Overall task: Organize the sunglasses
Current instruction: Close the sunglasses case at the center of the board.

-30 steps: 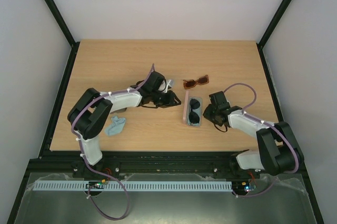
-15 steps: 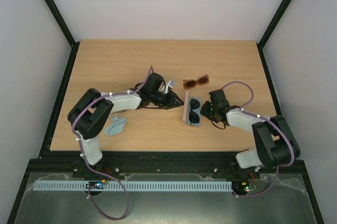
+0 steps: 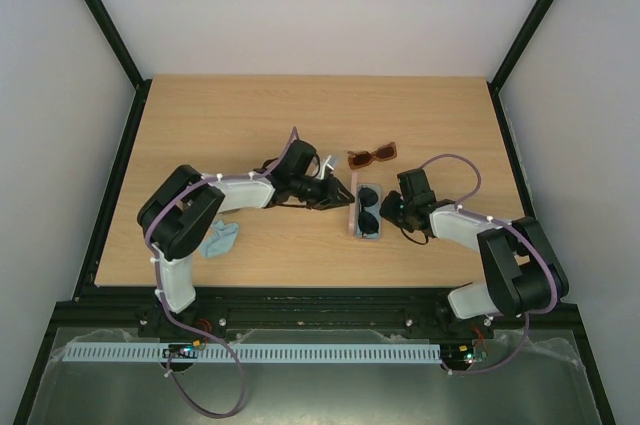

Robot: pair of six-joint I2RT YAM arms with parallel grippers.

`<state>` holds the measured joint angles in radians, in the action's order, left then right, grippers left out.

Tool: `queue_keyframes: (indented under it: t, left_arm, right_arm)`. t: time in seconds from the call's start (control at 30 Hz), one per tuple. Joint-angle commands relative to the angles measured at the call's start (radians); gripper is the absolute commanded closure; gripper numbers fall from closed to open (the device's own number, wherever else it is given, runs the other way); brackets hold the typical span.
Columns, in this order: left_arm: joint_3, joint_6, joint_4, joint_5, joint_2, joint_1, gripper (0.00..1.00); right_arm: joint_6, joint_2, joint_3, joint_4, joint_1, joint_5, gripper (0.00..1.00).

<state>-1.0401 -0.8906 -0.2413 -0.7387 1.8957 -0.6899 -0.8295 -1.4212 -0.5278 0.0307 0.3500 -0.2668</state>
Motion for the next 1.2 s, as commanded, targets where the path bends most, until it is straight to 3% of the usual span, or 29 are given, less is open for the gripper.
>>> queue_keyframes:
  t: [0.0, 0.3, 0.77, 1.17]
  left_arm:
    - [-0.035, 0.028, 0.043, 0.006, 0.021, -0.011, 0.80]
    - [-0.057, 0.025, 0.040, -0.007, 0.034, -0.027, 0.85]
    - [-0.110, 0.001, 0.049, -0.020, 0.115, -0.061, 0.79]
    - [-0.124, -0.020, 0.085, 0.055, 0.080, -0.066, 0.78]
  right_arm:
    - [0.010, -0.045, 0.045, 0.072, 0.003, -0.038, 0.86]
    - [0.010, -0.044, 0.051, 0.053, 0.003, -0.098, 0.89]
    - [0.007, -0.066, 0.070, 0.014, 0.003, -0.162, 0.89]
    - [0.034, 0.102, 0.008, 0.227, 0.005, 0.146, 0.88]
